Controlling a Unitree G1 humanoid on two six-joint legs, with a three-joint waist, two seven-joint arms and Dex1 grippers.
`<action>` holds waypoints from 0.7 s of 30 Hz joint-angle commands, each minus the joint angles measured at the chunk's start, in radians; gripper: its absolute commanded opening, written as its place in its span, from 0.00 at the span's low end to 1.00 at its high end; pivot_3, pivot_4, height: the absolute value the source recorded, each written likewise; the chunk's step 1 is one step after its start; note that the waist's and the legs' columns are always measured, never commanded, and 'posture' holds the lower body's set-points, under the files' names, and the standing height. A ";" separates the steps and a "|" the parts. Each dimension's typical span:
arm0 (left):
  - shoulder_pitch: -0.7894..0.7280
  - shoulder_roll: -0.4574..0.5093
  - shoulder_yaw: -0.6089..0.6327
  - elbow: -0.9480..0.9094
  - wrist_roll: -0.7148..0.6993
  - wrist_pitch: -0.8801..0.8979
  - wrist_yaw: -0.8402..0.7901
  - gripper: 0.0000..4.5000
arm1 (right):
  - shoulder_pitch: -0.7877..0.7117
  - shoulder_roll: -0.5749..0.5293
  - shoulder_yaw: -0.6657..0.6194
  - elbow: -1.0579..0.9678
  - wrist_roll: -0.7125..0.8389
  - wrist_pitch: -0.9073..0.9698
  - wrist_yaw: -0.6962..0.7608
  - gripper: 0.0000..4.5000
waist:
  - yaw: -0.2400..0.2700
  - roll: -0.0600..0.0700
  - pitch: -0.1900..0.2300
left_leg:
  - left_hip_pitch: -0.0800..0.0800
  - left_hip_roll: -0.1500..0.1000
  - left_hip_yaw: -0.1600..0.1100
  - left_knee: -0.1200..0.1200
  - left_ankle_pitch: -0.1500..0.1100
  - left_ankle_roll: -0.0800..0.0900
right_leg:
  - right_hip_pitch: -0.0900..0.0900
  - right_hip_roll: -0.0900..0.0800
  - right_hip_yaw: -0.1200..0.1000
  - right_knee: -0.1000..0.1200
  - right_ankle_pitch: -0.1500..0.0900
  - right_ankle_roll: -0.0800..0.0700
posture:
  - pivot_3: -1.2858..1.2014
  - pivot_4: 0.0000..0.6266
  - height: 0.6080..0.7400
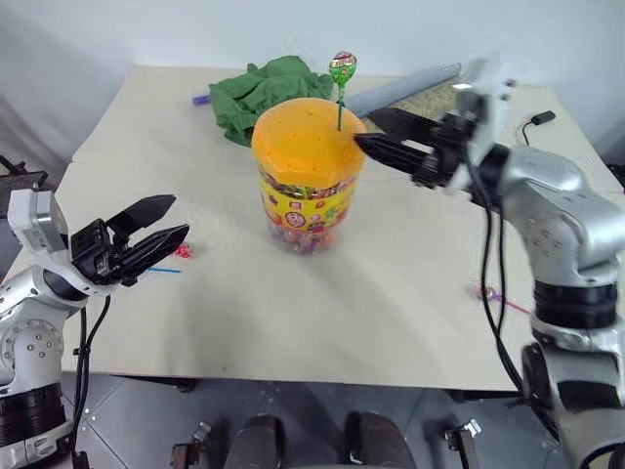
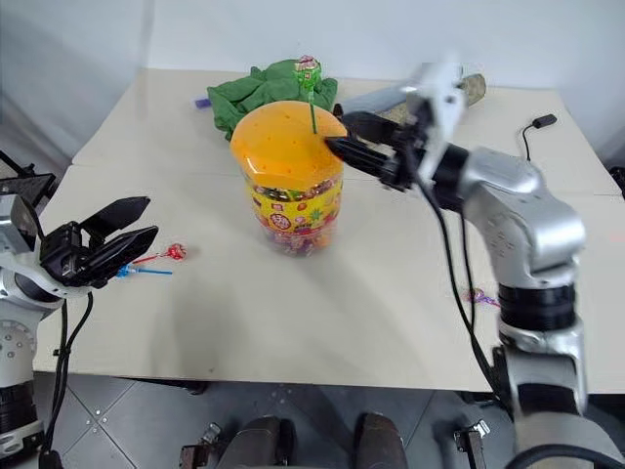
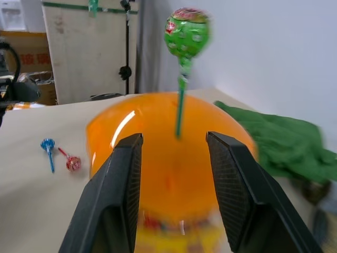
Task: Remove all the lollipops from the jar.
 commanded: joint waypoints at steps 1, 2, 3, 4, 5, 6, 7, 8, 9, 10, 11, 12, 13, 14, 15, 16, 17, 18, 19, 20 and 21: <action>0.016 0.004 0.020 -0.059 -0.009 -0.021 0.011 0.71 | -0.059 0.039 0.024 0.035 -0.035 0.014 -0.031 0.44 | 0.003 0.000 0.000 | 0.000 -0.001 0.000 0.000 0.000 0.000 | 0.000 0.000 0.000 0.000 0.000 0.000 | 0.52 0.24 1.00; 0.020 0.004 0.019 -0.065 -0.008 -0.021 0.014 0.71 | -0.074 0.051 0.029 0.055 -0.049 0.009 -0.037 0.44 | 0.003 0.000 0.000 | -0.001 -0.001 0.000 0.000 0.000 0.000 | 0.000 0.000 0.000 0.000 0.000 0.000 | 0.52 0.24 1.00; 0.023 0.005 0.019 -0.069 -0.009 -0.021 0.016 0.71 | -0.083 0.060 0.031 0.070 -0.060 0.005 -0.040 0.44 | 0.003 0.000 0.000 | -0.001 -0.001 0.000 -0.001 0.000 0.000 | 0.000 0.000 0.000 0.000 0.000 0.000 | 0.52 0.24 1.00; 0.025 0.003 0.019 -0.076 -0.013 -0.020 0.020 0.71 | -0.091 0.071 0.023 0.079 -0.059 -0.001 -0.040 0.44 | 0.002 0.000 0.000 | -0.001 -0.001 0.000 -0.001 0.000 0.000 | 0.000 0.000 -0.001 0.000 0.000 0.000 | 0.52 0.24 1.00; 0.026 0.002 0.020 -0.080 -0.016 -0.018 0.024 0.71 | -0.096 0.078 0.016 0.084 -0.058 -0.004 -0.039 0.44 | 0.002 0.000 0.000 | 0.000 -0.001 0.000 -0.001 0.000 0.000 | 0.000 0.000 -0.001 0.000 0.000 0.000 | 0.52 0.24 1.00; 0.026 0.001 0.021 -0.090 -0.019 -0.019 0.030 0.71 | -0.100 0.087 0.006 0.086 -0.051 -0.016 -0.028 0.40 | 0.001 0.000 0.000 | 0.000 0.000 0.000 -0.001 0.000 0.000 | 0.000 0.000 -0.001 0.000 0.000 0.000 | 0.52 0.24 1.00; 0.025 0.000 0.022 -0.097 -0.022 -0.019 0.034 0.71 | -0.102 0.095 -0.004 0.088 -0.046 -0.025 -0.022 0.36 | 0.000 0.000 0.000 | 0.000 0.000 0.001 0.000 0.000 0.000 | 0.000 0.000 -0.001 0.000 0.000 0.000 | 0.52 0.24 1.00; 0.023 0.001 0.022 -0.102 -0.023 -0.020 0.036 0.71 | -0.103 0.103 -0.015 0.088 -0.037 -0.031 -0.017 0.32 | -0.003 0.000 0.000 | 0.000 0.000 0.001 0.000 0.000 0.000 | 0.000 0.000 -0.001 0.000 0.000 0.000 | 0.52 0.24 1.00; 0.022 0.001 0.023 -0.107 -0.025 -0.020 0.039 0.71 | -0.101 0.106 -0.024 0.084 -0.031 -0.035 -0.012 0.25 | -0.005 0.000 0.000 | 0.000 0.000 0.001 0.000 0.000 0.000 | 0.000 0.000 -0.001 0.000 0.000 0.000 | 0.52 0.24 1.00; 0.019 0.001 0.022 -0.109 -0.026 -0.021 0.041 0.71 | -0.099 0.106 -0.030 0.082 -0.034 -0.053 -0.004 0.17 | -0.008 0.000 0.000 | 0.000 0.000 0.001 0.000 0.000 0.000 | -0.001 0.000 -0.001 0.000 0.000 0.000 | 0.52 0.24 1.00; 0.017 0.001 0.021 -0.112 -0.027 -0.022 0.042 0.71 | -0.097 0.109 -0.040 0.081 -0.033 -0.073 0.004 0.07 | -0.010 0.000 0.000 | 0.000 0.000 0.000 0.000 0.000 0.000 | -0.001 0.000 -0.001 0.000 0.000 0.000 | 0.52 0.24 1.00; 0.013 0.000 0.018 -0.113 -0.030 -0.021 0.042 0.71 | -0.095 0.113 -0.052 0.082 -0.030 -0.094 0.010 0.02 | -0.013 0.000 0.000 | 0.000 0.000 0.000 0.000 0.000 0.000 | -0.001 0.000 -0.001 0.000 0.000 0.000 | 0.52 0.24 1.00; 0.007 0.001 0.013 -0.112 -0.031 -0.021 0.040 0.71 | -0.095 0.121 -0.068 0.087 -0.032 -0.136 0.015 0.01 | -0.016 0.000 0.000 | 0.000 0.000 0.000 0.000 0.000 0.000 | -0.001 0.000 -0.001 0.000 0.000 0.000 | 0.52 0.24 1.00; -0.001 0.003 0.004 -0.112 -0.038 -0.014 0.035 0.71 | -0.097 0.125 -0.094 0.100 -0.037 -0.191 0.017 0.01 | -0.019 0.000 0.000 | 0.000 0.000 0.000 -0.001 0.000 0.000 | -0.001 0.000 -0.002 0.000 0.000 0.000 | 0.52 0.24 1.00; -0.008 0.008 -0.004 -0.114 -0.057 0.006 0.029 0.71 | -0.099 0.124 -0.123 0.109 -0.037 -0.233 0.018 0.01 | -0.019 0.000 0.000 | 0.000 0.000 0.001 -0.001 0.000 0.000 | -0.001 0.000 -0.002 0.000 0.000 0.000 | 0.52 0.24 1.00; -0.014 0.012 -0.013 -0.116 -0.064 0.017 0.023 0.71 | -0.098 0.115 -0.147 0.114 -0.035 -0.251 0.017 0.01 | -0.019 0.000 0.000 | 0.000 0.000 0.001 -0.001 0.000 0.000 | -0.001 0.000 -0.002 0.000 0.000 0.000 | 0.52 0.24 1.00; -0.022 0.014 -0.022 -0.117 -0.062 0.017 0.017 0.71 | -0.093 0.097 -0.169 0.112 -0.024 -0.254 0.027 0.01 | -0.018 0.000 0.000 | 0.000 0.000 0.001 -0.001 0.000 0.000 | -0.001 0.000 -0.002 0.000 0.000 0.000 | 0.52 0.24 1.00; -0.027 0.018 -0.031 -0.118 -0.057 0.017 0.008 0.71 | -0.082 0.075 -0.193 0.101 -0.006 -0.250 0.043 0.01 | -0.018 0.000 0.000 | 0.000 0.000 0.000 -0.001 0.000 0.000 | -0.001 0.000 -0.002 0.000 0.000 0.000 | 0.52 0.24 1.00; -0.032 0.026 -0.052 -0.118 -0.037 0.009 -0.011 0.71 | -0.055 0.021 -0.216 0.088 -0.006 -0.233 0.064 0.01 | -0.016 0.000 0.000 | 0.000 0.000 0.001 -0.001 0.000 0.000 | -0.001 0.000 -0.001 0.000 0.000 0.000 | 0.52 0.24 1.00; -0.033 0.040 -0.073 -0.115 -0.013 -0.001 -0.037 0.71 | -0.024 -0.036 -0.236 0.074 -0.009 -0.214 0.082 0.01 | -0.014 0.000 0.000 | 0.000 -0.001 0.001 -0.001 0.000 0.000 | 0.000 0.000 -0.002 0.000 0.000 0.000 | 0.52 0.24 1.00; -0.031 0.055 -0.095 -0.112 0.008 -0.008 -0.062 0.71 | 0.014 -0.103 -0.251 0.063 -0.017 -0.185 0.100 0.01 | -0.010 0.000 0.000 | 0.000 -0.001 0.001 -0.001 0.000 0.000 | 0.001 0.000 -0.002 0.000 0.000 0.000 | 0.52 0.24 1.00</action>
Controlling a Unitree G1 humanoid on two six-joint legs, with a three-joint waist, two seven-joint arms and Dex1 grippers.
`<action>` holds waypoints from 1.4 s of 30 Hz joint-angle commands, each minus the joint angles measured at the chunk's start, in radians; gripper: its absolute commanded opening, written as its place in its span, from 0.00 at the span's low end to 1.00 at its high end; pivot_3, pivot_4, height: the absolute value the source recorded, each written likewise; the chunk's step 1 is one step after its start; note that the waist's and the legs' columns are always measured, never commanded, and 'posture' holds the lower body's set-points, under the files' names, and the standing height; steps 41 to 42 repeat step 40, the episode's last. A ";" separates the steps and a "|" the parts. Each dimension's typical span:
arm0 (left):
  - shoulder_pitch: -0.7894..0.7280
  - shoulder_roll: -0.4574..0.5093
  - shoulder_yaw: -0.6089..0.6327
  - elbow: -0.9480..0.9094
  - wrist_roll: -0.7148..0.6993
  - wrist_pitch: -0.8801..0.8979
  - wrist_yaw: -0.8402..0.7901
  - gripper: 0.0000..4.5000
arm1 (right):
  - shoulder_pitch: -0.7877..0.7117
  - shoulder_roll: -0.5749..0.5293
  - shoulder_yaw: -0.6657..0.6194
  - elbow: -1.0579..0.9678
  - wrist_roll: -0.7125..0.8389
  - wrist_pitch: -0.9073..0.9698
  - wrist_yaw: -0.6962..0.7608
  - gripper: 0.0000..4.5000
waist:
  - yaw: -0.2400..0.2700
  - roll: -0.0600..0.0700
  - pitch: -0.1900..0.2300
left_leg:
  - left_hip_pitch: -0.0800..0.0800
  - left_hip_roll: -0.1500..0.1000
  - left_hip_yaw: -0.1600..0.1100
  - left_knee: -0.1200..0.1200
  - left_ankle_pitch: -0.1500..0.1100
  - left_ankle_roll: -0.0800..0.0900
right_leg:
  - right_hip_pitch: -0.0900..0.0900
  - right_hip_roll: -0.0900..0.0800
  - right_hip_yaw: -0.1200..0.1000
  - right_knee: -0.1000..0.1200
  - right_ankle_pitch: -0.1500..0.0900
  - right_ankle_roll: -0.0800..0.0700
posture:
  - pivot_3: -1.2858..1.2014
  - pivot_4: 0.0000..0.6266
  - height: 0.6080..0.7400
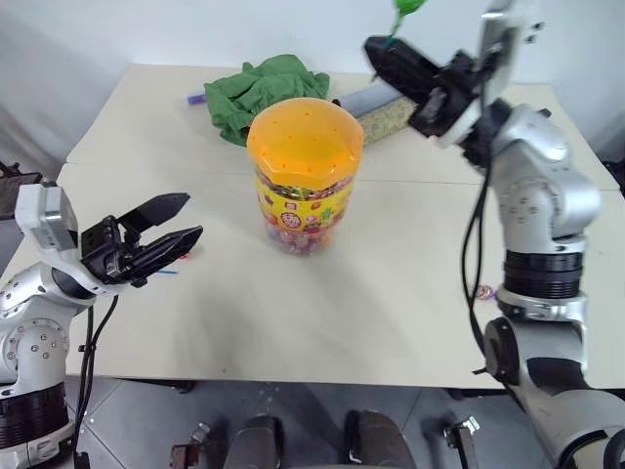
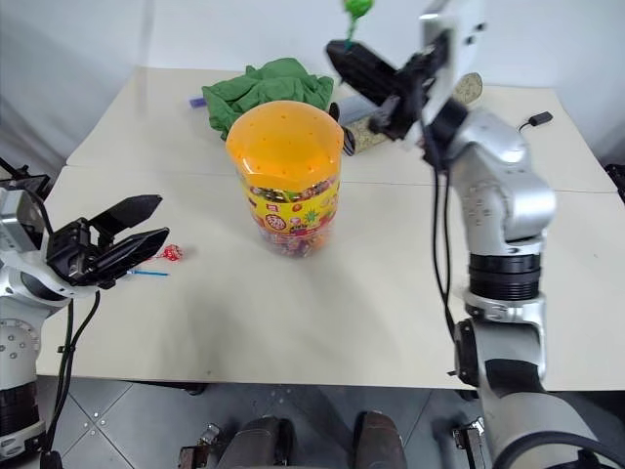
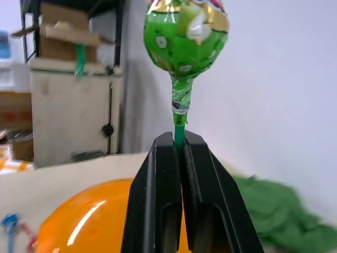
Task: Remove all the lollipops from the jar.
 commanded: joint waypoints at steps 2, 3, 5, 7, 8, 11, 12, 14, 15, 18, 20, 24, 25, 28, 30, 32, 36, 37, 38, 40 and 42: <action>-0.010 0.071 -0.088 -0.009 0.100 -0.047 -0.096 0.71 | 0.174 -0.320 -0.095 -0.050 -0.042 0.120 0.095 0.01 | 0.023 0.000 0.000 | -0.001 -0.001 0.002 0.000 0.000 0.000 | 0.001 0.000 0.000 0.000 0.000 0.000 | 0.52 0.24 1.00; -0.011 0.076 -0.105 0.002 0.122 -0.068 -0.119 0.71 | 0.231 -0.405 -0.093 -0.042 -0.066 0.179 0.093 0.01 | 0.025 0.000 0.000 | -0.001 -0.001 0.003 -0.001 0.000 0.000 | 0.001 0.000 0.000 -0.002 0.000 0.000 | 0.52 0.24 1.00; -0.013 0.079 -0.133 0.023 0.156 -0.103 -0.155 0.71 | 0.345 -0.528 -0.098 -0.034 -0.122 0.273 0.052 0.01 | 0.028 0.000 0.000 | -0.001 -0.001 0.006 -0.002 0.000 0.001 | 0.001 0.000 0.000 -0.005 0.000 0.000 | 0.52 0.24 1.00; -0.021 0.085 -0.170 0.048 0.193 -0.131 -0.193 0.71 | 0.496 -0.592 -0.146 -0.054 -0.173 0.329 0.005 0.01 | 0.027 0.001 0.000 | -0.001 0.000 0.010 -0.002 0.000 0.001 | 0.001 0.000 -0.001 -0.007 0.000 0.000 | 0.52 0.24 1.00; -0.028 0.085 -0.191 0.060 0.211 -0.144 -0.208 0.71 | 0.595 -0.617 -0.168 -0.072 -0.209 0.319 0.002 0.01 | 0.024 0.001 0.000 | -0.001 0.001 0.011 -0.002 0.000 0.000 | 0.000 0.000 -0.001 -0.007 0.000 0.000 | 0.52 0.24 1.00; -0.054 0.085 -0.248 0.105 0.279 -0.198 -0.244 0.71 | 0.849 -0.635 -0.227 -0.080 -0.278 0.220 0.031 0.01 | 0.024 0.001 0.000 | 0.001 0.002 0.014 -0.002 0.000 0.000 | 0.000 0.001 0.000 -0.006 0.000 0.000 | 0.52 0.24 1.00; -0.062 0.086 -0.262 0.119 0.299 -0.214 -0.252 0.71 | 0.903 -0.627 -0.242 -0.068 -0.291 0.179 0.040 0.01 | 0.024 0.001 0.000 | 0.001 0.002 0.016 -0.002 0.000 0.000 | 0.000 0.001 0.001 -0.006 0.000 0.000 | 0.52 0.24 1.00; -0.077 0.095 -0.286 0.141 0.334 -0.230 -0.259 0.71 | 0.976 -0.607 -0.259 -0.038 -0.303 0.098 0.057 0.01 | 0.022 0.001 0.001 | 0.002 0.002 0.017 -0.002 0.000 0.000 | 0.000 0.001 0.002 -0.007 0.000 0.000 | 0.52 0.24 1.00; -0.083 0.097 -0.292 0.147 0.344 -0.237 -0.263 0.71 | 0.996 -0.602 -0.260 -0.029 -0.304 0.082 0.065 0.01 | 0.021 0.002 0.001 | 0.003 0.002 0.019 -0.001 0.000 0.000 | 0.000 0.001 0.004 -0.007 0.000 0.000 | 0.52 0.24 1.00; -0.098 0.096 -0.300 0.163 0.363 -0.239 -0.250 0.71 | 1.001 -0.573 -0.264 0.002 -0.285 0.068 0.059 0.11 | 0.022 0.002 0.001 | 0.004 0.003 0.021 -0.002 0.000 0.000 | 0.000 0.001 0.006 -0.006 0.000 0.000 | 0.52 0.24 1.00; -0.099 0.097 -0.295 0.170 0.367 -0.233 -0.240 0.71 | 0.995 -0.553 -0.285 0.012 -0.270 0.051 0.059 0.23 | 0.024 0.002 0.001 | 0.004 0.003 0.020 -0.001 0.000 0.000 | 0.000 0.001 0.006 -0.006 0.000 0.000 | 0.52 0.24 1.00; -0.100 0.105 -0.271 0.178 0.348 -0.193 -0.222 0.71 | 1.015 -0.533 -0.344 -0.003 -0.228 -0.010 0.124 0.52 | 0.028 0.002 0.001 | 0.004 0.003 0.020 -0.001 0.000 0.000 | 0.000 0.001 0.006 -0.006 0.000 0.000 | 0.52 0.24 1.00; -0.101 0.107 -0.264 0.182 0.348 -0.185 -0.212 0.71 | 1.023 -0.522 -0.366 -0.012 -0.205 -0.049 0.158 0.61 | 0.030 0.002 0.001 | 0.004 0.002 0.020 -0.001 0.000 0.000 | 0.000 0.001 0.006 -0.006 0.000 0.000 | 0.52 0.24 1.00; -0.088 0.114 -0.241 0.215 0.385 -0.211 -0.179 0.71 | 0.984 -0.427 -0.481 -0.086 0.002 -0.163 0.309 0.83 | 0.036 0.002 0.001 | 0.004 0.002 0.020 -0.001 0.000 0.001 | 0.001 0.001 0.006 -0.007 0.000 0.000 | 0.52 0.24 1.00; -0.067 0.125 -0.225 0.245 0.411 -0.235 -0.165 0.71 | 0.941 -0.392 -0.508 -0.135 0.071 -0.171 0.316 0.98 | 0.031 0.003 0.001 | 0.004 0.003 0.019 -0.001 0.000 0.000 | 0.001 0.001 0.006 -0.007 0.000 0.000 | 0.52 0.24 1.00; -0.045 0.128 -0.198 0.262 0.416 -0.255 -0.150 0.71 | 0.932 -0.391 -0.458 -0.219 0.079 -0.171 0.333 0.99 | 0.027 0.004 0.002 | 0.005 0.003 0.019 -0.001 0.000 0.000 | 0.001 0.001 0.007 -0.007 0.000 0.000 | 0.52 0.24 1.00; -0.010 0.127 -0.163 0.281 0.439 -0.290 -0.100 0.71 | 0.928 -0.369 -0.336 -0.351 0.061 -0.209 0.365 0.99 | 0.027 0.004 0.002 | 0.005 0.003 0.018 -0.001 0.000 0.000 | 0.001 0.001 0.006 -0.006 0.000 0.000 | 0.52 0.24 1.00; 0.009 0.118 -0.148 0.289 0.451 -0.309 -0.072 0.71 | 0.914 -0.335 -0.275 -0.381 0.041 -0.235 0.352 0.99 | 0.027 0.003 0.002 | 0.005 0.003 0.018 -0.001 0.000 0.000 | 0.001 0.001 0.006 -0.006 0.000 0.000 | 0.52 0.24 1.00; 0.030 0.102 -0.128 0.302 0.459 -0.316 -0.027 0.71 | 0.908 -0.298 -0.214 -0.399 0.014 -0.258 0.332 0.99 | 0.026 0.002 0.001 | 0.004 0.003 0.018 -0.001 0.000 0.000 | 0.001 0.001 0.006 -0.006 0.000 0.000 | 0.52 0.24 1.00; 0.063 0.073 -0.099 0.312 0.472 -0.352 0.030 0.71 | 0.919 -0.253 -0.157 -0.389 -0.049 -0.331 0.323 0.99 | 0.026 0.002 0.001 | 0.005 0.003 0.016 -0.001 0.000 0.000 | 0.001 0.001 0.006 -0.005 0.000 0.000 | 0.52 0.24 1.00; 0.063 0.073 -0.099 0.312 0.472 -0.352 0.030 0.71 | 0.919 -0.253 -0.157 -0.389 -0.049 -0.331 0.323 0.99 | 0.026 0.002 0.001 | 0.005 0.003 0.016 -0.001 0.000 0.000 | 0.001 0.001 0.006 -0.005 0.000 0.000 | 0.52 0.24 1.00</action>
